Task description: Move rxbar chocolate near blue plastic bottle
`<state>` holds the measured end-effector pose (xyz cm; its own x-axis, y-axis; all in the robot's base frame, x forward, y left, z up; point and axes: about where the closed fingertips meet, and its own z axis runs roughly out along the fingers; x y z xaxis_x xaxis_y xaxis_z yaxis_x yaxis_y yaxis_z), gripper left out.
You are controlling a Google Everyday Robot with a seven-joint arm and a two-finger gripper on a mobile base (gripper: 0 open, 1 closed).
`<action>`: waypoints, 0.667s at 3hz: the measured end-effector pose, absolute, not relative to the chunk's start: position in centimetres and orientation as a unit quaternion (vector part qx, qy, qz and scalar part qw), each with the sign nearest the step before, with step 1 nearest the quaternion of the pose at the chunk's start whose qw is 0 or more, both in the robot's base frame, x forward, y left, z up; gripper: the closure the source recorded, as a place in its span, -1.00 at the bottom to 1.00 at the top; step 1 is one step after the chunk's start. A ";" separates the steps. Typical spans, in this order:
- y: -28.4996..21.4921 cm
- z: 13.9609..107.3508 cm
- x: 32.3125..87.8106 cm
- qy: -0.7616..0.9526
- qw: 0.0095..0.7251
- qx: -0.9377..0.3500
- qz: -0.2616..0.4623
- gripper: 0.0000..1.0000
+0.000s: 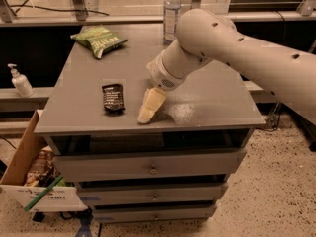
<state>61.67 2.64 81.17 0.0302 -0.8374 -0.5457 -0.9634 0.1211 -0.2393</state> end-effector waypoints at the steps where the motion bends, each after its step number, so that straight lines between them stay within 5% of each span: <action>1: 2.6 81.3 61.7 0.688 0.295 -0.654 0.107 -1.00; 2: 1.9 82.6 60.4 0.683 0.298 -0.656 0.123 -1.00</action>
Offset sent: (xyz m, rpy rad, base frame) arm -0.0476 0.0416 0.0123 0.1934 0.3710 0.0779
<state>60.37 1.86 82.64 0.0365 -0.8220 -0.5683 -0.9690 0.1100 -0.2214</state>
